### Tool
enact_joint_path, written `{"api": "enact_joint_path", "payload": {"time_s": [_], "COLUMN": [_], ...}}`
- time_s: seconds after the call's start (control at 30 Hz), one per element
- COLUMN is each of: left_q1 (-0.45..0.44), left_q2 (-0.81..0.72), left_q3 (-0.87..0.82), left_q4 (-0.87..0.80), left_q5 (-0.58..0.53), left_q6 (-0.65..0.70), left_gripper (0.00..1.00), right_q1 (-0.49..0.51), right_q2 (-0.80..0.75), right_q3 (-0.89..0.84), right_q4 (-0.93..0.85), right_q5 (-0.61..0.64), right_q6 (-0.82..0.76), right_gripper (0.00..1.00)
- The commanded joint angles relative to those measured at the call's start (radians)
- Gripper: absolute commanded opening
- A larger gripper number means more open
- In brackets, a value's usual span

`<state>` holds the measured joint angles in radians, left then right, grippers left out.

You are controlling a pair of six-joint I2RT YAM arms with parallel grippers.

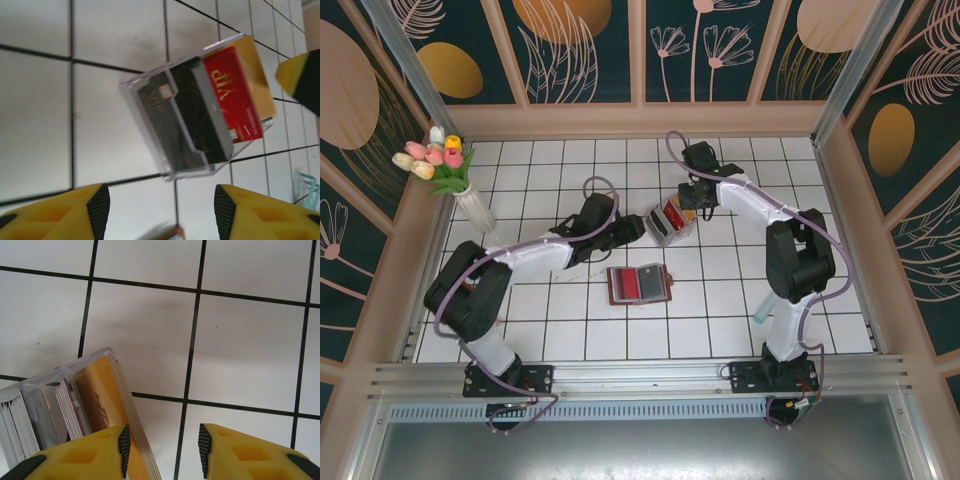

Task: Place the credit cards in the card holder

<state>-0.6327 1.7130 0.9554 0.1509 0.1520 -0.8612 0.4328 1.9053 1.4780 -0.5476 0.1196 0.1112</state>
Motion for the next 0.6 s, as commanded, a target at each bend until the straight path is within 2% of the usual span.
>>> {"api": "enact_joint_path", "payload": {"time_s": [0.0, 0.17, 0.3, 0.57], "left_q1": [0.006, 0.006, 0.006, 0.007], "left_q2": [0.081, 0.163, 0.218, 0.302], "left_q3": [0.087, 0.151, 0.183, 0.221], "left_q4": [0.038, 0.036, 0.049, 0.069], "left_q5": [0.08, 0.102, 0.14, 0.143], "left_q6": [-0.013, -0.027, -0.038, -0.058], "left_gripper": [0.61, 0.62, 0.62, 0.63], "right_q1": [-0.005, -0.009, -0.008, -0.005], "right_q2": [0.015, -0.006, 0.034, 0.061], "right_q3": [0.034, 0.014, 0.018, 0.012], "right_q4": [-0.038, -0.003, -0.014, -0.011], "right_q5": [-0.032, -0.06, -0.064, 0.039], "right_q6": [-0.033, -0.026, -0.03, -0.042], "right_gripper": [0.44, 0.47, 0.47, 0.47]}}
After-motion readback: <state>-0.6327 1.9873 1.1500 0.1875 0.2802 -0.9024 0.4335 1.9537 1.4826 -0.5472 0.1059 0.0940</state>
